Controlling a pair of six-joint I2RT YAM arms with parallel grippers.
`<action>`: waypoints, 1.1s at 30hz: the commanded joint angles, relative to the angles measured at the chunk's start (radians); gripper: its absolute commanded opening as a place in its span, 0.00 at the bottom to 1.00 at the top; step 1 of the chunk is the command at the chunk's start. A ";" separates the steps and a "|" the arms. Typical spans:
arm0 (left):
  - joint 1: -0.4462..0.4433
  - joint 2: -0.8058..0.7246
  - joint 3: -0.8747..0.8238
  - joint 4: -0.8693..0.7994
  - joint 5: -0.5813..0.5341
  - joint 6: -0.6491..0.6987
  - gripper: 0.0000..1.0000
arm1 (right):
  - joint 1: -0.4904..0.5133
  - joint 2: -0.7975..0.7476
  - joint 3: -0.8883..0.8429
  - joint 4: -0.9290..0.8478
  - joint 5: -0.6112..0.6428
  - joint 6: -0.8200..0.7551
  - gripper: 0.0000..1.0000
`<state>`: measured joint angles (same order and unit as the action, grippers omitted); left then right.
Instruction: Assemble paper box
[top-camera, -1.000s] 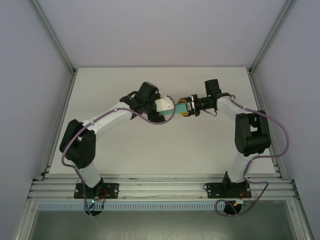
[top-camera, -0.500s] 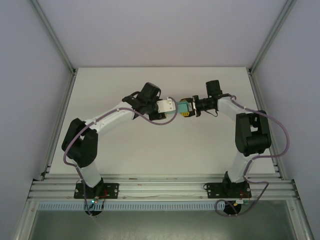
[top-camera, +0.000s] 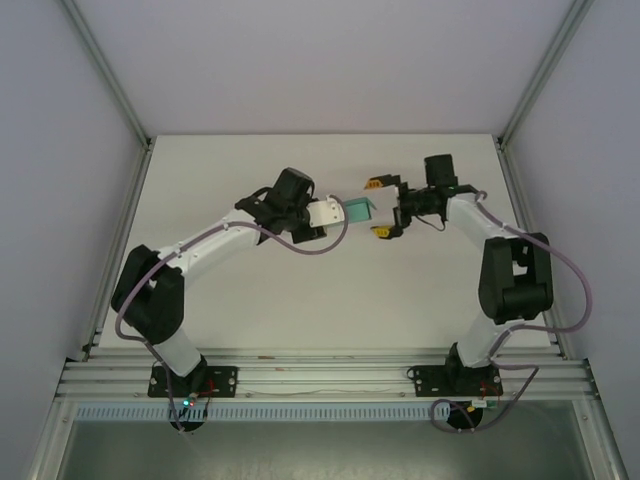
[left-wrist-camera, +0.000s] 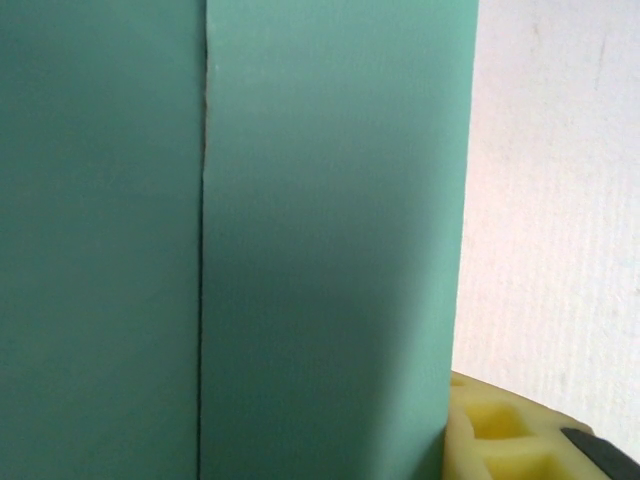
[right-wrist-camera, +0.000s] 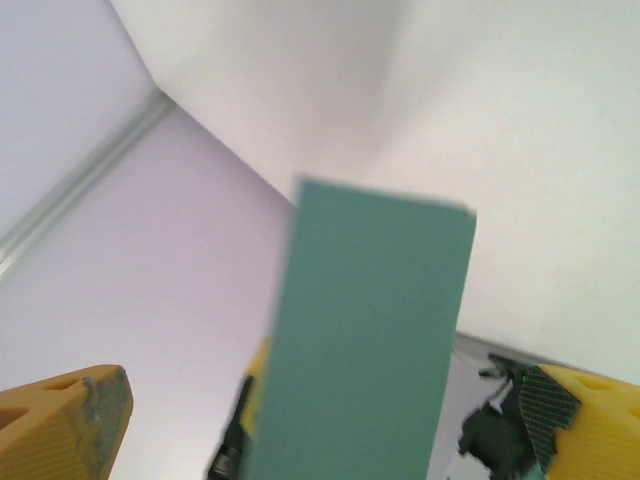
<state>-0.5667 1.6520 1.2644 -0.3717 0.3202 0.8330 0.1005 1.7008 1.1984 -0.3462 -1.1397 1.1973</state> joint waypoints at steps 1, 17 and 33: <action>0.016 -0.037 -0.028 -0.021 -0.006 -0.040 0.32 | -0.052 -0.078 0.000 -0.016 0.148 -0.083 1.00; 0.071 0.186 0.189 -0.490 0.259 -0.033 0.35 | -0.054 -0.506 -0.121 0.032 0.819 -1.133 1.00; 0.051 0.347 0.322 -0.625 0.192 -0.002 0.37 | 0.105 -0.460 -0.157 -0.102 0.521 -1.488 0.94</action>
<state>-0.5022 1.9739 1.5890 -0.9356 0.5423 0.8127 0.1532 1.1946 1.0035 -0.3351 -0.5953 -0.1734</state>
